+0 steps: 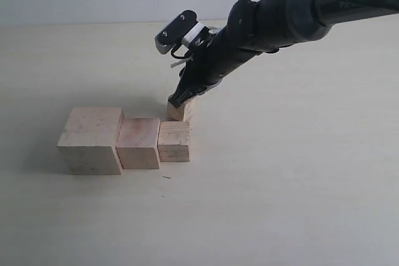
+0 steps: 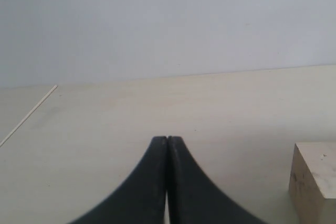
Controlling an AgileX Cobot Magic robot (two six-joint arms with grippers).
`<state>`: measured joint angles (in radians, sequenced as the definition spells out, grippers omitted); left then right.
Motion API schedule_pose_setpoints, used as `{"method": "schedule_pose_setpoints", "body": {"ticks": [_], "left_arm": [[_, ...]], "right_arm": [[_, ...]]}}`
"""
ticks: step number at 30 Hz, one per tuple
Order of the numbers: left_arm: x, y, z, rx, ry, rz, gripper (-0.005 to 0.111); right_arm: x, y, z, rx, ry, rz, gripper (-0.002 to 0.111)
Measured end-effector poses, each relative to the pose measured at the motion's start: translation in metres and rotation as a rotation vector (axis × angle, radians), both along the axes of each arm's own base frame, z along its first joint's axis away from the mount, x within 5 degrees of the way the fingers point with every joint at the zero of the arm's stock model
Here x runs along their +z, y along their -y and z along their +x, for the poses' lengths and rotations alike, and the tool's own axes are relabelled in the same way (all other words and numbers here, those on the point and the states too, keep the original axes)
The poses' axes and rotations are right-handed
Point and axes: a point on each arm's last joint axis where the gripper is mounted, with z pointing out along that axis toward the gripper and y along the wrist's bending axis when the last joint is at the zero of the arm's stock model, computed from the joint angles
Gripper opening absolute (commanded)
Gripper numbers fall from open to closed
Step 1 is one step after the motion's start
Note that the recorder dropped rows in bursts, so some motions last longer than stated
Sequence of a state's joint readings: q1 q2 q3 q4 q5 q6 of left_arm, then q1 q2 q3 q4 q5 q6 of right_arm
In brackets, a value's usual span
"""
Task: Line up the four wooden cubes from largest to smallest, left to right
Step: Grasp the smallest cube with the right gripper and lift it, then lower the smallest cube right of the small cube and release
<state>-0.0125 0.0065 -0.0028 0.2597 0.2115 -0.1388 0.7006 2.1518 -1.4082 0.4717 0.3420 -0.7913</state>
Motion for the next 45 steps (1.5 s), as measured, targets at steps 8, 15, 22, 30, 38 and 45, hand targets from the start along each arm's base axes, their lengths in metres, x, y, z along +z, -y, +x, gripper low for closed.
{"method": "schedule_pose_setpoints", "body": {"ticks": [8, 15, 22, 30, 38, 45], "left_arm": [[0.000, 0.000, 0.000, 0.000, 0.000, 0.000, 0.000], [0.000, 0.000, 0.000, 0.000, 0.000, 0.000, 0.000], [0.000, 0.000, 0.000, 0.000, 0.000, 0.000, 0.000], [0.000, 0.000, 0.000, 0.000, 0.000, 0.000, 0.000], [0.000, 0.000, 0.000, 0.000, 0.000, 0.000, 0.000], [0.000, 0.000, 0.000, 0.000, 0.000, 0.000, 0.000]], "right_arm": [[0.044, 0.003, -0.004, -0.070, 0.011, 0.090, 0.068], [0.034, 0.003, -0.014, -0.063, -0.117, 0.050, 0.077], [0.010, -0.008, -0.022, -0.034, -0.158, 0.008, 0.077], [-0.008, -0.008, -0.017, -0.035, -0.126, -0.018, 0.072], [-0.007, -0.005, -0.014, 0.020, -0.060, -0.072, 0.004], [0.083, 0.015, -0.030, 0.105, 0.053, -0.126, 0.000]]}}
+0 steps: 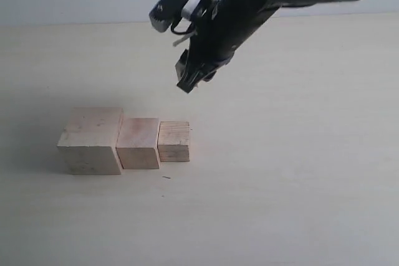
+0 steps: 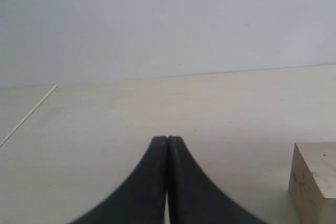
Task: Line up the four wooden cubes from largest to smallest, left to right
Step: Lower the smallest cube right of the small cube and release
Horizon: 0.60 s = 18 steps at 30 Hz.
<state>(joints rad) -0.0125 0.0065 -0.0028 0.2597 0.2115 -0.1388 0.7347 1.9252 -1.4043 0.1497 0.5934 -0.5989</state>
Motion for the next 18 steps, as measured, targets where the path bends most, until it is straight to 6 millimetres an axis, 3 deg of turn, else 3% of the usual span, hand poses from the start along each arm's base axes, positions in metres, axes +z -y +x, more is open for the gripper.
{"method": "schedule_pose_setpoints", "body": {"ticks": [2, 5, 12, 18], "left_arm": [[0.000, 0.000, 0.000, 0.000, 0.000, 0.000, 0.000], [0.000, 0.000, 0.000, 0.000, 0.000, 0.000, 0.000], [0.000, 0.000, 0.000, 0.000, 0.000, 0.000, 0.000], [0.000, 0.000, 0.000, 0.000, 0.000, 0.000, 0.000]], "right_arm": [[0.021, 0.011, -0.010, 0.017, -0.002, -0.036, 0.000], [0.024, 0.025, -0.025, 0.053, -0.013, -0.085, 0.000], [-0.043, 0.047, -0.048, 0.156, -0.133, -0.254, 0.000], [-0.078, 0.036, -0.048, 0.210, -0.186, -0.206, 0.000]]}}
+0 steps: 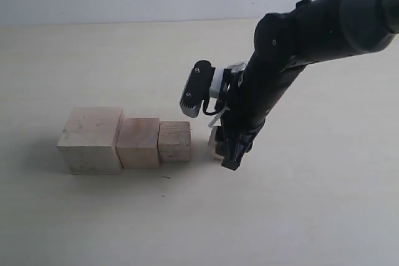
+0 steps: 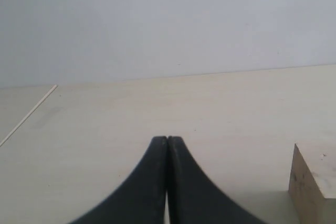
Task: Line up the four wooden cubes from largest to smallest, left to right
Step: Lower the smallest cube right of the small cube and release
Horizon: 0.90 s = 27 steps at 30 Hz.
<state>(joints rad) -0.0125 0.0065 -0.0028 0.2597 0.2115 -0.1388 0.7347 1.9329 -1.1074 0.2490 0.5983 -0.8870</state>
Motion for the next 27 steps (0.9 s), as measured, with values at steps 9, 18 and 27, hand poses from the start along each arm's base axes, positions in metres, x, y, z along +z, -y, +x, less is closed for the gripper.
{"method": "schedule_pose_setpoints", "body": {"ticks": [9, 18, 27], "left_arm": [[0.000, 0.000, 0.000, 0.000, 0.000, 0.000, 0.000], [0.000, 0.000, 0.000, 0.000, 0.000, 0.000, 0.000], [0.000, 0.000, 0.000, 0.000, 0.000, 0.000, 0.000]], "right_arm": [[-0.014, -0.011, 0.001, 0.065, -0.012, 0.086, 0.000], [-0.015, -0.014, 0.001, 0.154, 0.021, 0.111, 0.000], [-0.015, -0.016, 0.001, 0.211, 0.044, 0.131, 0.000]]}}
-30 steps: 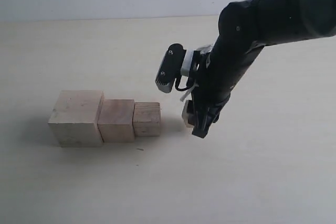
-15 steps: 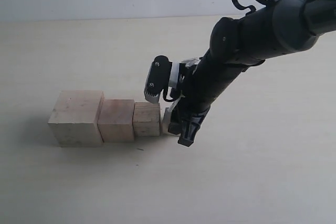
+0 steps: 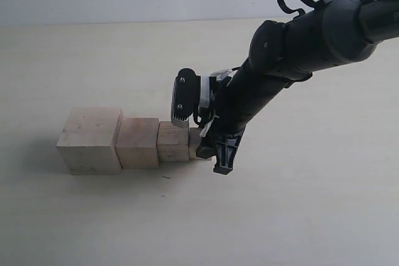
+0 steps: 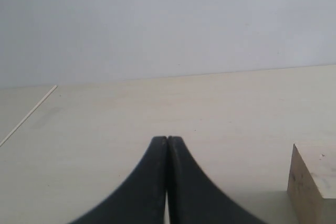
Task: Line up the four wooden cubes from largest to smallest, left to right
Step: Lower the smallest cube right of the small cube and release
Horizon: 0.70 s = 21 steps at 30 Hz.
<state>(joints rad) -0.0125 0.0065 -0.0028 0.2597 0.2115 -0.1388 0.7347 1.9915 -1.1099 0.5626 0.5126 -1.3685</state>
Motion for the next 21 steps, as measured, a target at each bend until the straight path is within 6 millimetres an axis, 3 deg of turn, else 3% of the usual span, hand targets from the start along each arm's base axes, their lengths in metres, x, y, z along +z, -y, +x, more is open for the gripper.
{"method": "schedule_pose_setpoints", "body": {"ticks": [12, 18, 21], "left_arm": [[0.0000, 0.0000, 0.0000, 0.000, 0.000, 0.000, 0.000], [0.0000, 0.0000, 0.0000, 0.000, 0.000, 0.000, 0.000], [0.0000, 0.0000, 0.0000, 0.000, 0.000, 0.000, 0.000]], "right_arm": [[0.0003, -0.0006, 0.0002, 0.020, 0.011, 0.006, 0.004], [-0.0003, -0.0010, 0.0011, 0.013, 0.017, 0.010, 0.027], [-0.0003, -0.0011, 0.0016, 0.011, 0.022, 0.011, 0.054]]}}
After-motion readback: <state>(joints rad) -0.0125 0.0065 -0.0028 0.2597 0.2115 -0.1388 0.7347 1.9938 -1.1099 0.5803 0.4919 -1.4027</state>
